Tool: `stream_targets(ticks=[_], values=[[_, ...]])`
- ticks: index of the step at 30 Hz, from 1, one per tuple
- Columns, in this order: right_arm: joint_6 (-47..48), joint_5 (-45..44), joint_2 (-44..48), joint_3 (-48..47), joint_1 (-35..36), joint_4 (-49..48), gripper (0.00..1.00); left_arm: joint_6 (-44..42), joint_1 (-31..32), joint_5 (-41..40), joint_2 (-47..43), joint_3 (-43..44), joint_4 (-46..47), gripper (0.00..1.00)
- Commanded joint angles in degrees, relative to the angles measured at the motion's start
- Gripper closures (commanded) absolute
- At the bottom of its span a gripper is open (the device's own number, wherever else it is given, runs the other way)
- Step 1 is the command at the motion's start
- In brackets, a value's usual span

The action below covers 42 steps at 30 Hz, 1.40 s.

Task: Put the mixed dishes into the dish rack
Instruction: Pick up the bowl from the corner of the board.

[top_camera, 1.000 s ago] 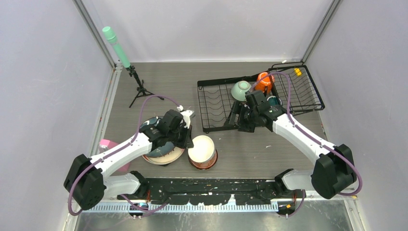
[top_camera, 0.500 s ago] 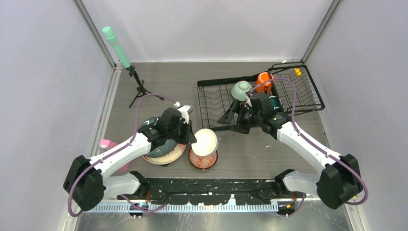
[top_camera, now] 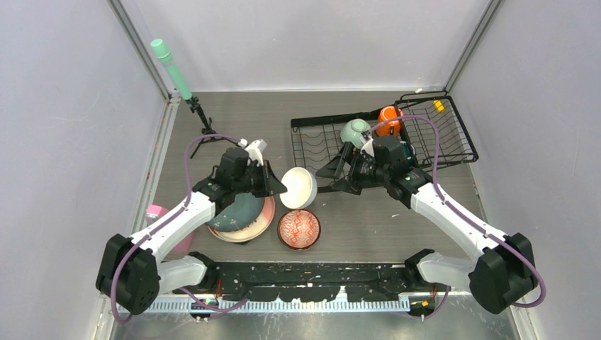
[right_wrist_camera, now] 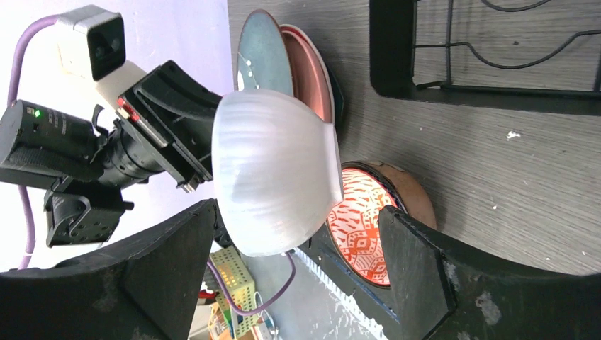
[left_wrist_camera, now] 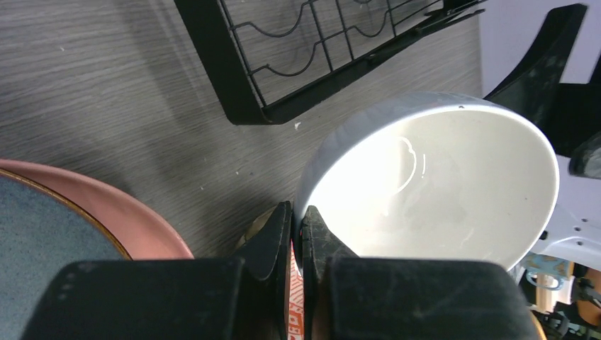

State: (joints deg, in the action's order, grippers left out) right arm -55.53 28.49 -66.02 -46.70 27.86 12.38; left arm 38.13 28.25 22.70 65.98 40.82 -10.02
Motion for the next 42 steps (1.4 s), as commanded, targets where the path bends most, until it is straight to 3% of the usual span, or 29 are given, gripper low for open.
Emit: stream_targets(ticks=[1, 15, 28, 42], values=[[-1.23, 4.19, -0.57, -0.89, -0.08, -4.68, 0.11, 3.62, -1.93, 6.43, -1.65, 0.31, 9.08, 1.00], [-4.00, 8.23, -0.18, -0.83, -0.08, -11.67, 0.07, 6.15, -5.42, 8.58, -0.34, 0.63, 12.11, 1.00], [-3.01, 8.35, -2.74, -2.13, 0.18, -10.23, 0.04, 8.41, -5.49, 8.07, 0.20, -0.42, 15.45, 1.00], [-3.45, 5.58, -2.85, -2.34, 0.19, -11.21, 0.04, 6.87, -5.49, 9.25, 1.01, 2.01, 12.69, 1.00]])
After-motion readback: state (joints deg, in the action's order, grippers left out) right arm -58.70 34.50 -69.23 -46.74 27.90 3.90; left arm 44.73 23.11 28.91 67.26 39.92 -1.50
